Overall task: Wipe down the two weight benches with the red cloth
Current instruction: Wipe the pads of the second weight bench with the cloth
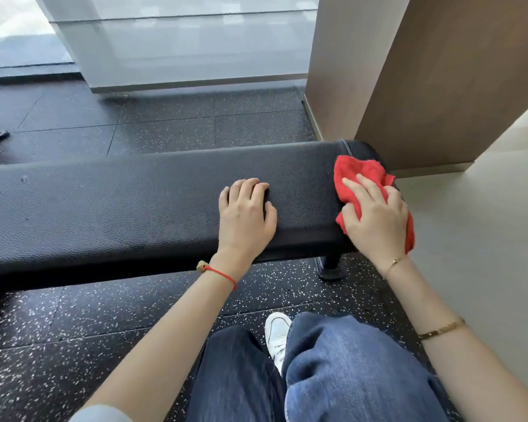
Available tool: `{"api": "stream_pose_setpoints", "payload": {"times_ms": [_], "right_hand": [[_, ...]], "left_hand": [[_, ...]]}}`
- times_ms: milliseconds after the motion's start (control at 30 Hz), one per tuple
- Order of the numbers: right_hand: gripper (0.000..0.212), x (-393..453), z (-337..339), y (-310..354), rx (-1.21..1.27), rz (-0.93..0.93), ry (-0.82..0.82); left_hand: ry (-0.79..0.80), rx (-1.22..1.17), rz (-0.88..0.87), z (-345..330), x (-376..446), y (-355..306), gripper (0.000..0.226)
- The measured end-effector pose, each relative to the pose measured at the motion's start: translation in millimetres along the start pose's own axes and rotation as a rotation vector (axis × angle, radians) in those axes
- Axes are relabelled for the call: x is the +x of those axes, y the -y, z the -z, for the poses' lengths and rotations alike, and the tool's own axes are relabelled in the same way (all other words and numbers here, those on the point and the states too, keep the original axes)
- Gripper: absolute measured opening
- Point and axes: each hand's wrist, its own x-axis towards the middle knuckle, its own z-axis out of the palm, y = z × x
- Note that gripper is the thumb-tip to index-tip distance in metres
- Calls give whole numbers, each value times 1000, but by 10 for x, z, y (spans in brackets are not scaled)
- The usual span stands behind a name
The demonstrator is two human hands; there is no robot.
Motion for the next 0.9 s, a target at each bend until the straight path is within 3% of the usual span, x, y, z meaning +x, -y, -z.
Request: {"api": "stream_pose_setpoints", "payload": {"times_ms": [200, 467, 900], "right_hand": [[46, 745, -90, -144, 10, -141, 141], [53, 180, -23, -168, -11, 99, 94], [49, 900, -236, 263, -58, 67, 227]], "left_hand": [[-4, 69, 8, -52, 1, -45, 39], [-8, 54, 7, -47, -8, -57, 38], [25, 78, 1, -34, -11, -71, 42]]}}
